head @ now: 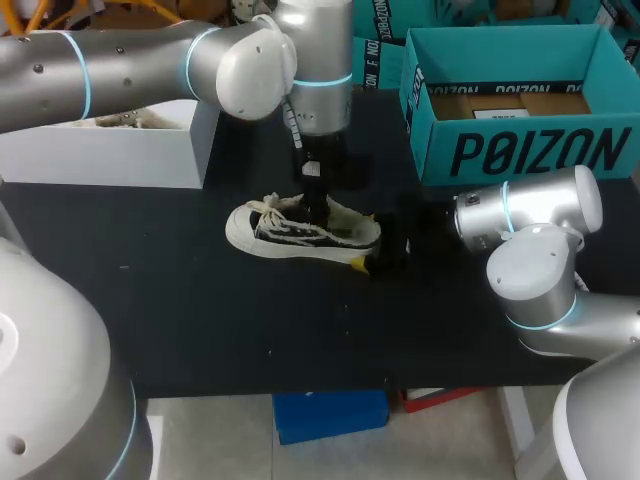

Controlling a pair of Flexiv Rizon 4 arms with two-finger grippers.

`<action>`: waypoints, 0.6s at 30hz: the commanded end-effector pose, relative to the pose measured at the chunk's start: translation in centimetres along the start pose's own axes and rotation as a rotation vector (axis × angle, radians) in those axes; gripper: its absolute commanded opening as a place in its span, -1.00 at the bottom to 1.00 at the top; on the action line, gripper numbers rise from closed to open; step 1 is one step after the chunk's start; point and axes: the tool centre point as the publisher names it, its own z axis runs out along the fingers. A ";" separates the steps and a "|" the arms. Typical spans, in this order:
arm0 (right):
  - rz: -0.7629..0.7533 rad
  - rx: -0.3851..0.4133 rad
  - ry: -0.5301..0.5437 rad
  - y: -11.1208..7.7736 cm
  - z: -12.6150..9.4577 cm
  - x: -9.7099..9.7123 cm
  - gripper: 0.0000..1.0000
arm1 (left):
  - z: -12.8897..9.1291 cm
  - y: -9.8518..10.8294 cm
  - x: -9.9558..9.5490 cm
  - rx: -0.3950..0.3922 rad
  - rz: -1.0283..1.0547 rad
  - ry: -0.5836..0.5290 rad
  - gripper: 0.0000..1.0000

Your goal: Take the shoe out of the shoebox, open the shoe tongue, remove and reinsert the insole, then place the shoe into the shoebox

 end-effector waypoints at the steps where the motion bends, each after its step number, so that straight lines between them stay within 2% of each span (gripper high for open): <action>1: 0.002 0.004 -0.001 -0.3 0.6 0.0 -1.00 | 1.2 0.3 -0.3 0.005 -0.001 0.006 -1.00; 11: 0.002 0.004 -0.001 -0.3 0.6 0.0 -1.00 | 3.0 0.8 0.5 0.000 -0.009 0.032 -1.00; 18: 0.002 0.004 -0.001 -0.3 0.6 0.0 -1.00 | 4.8 0.9 0.3 -0.039 -0.057 0.009 -1.00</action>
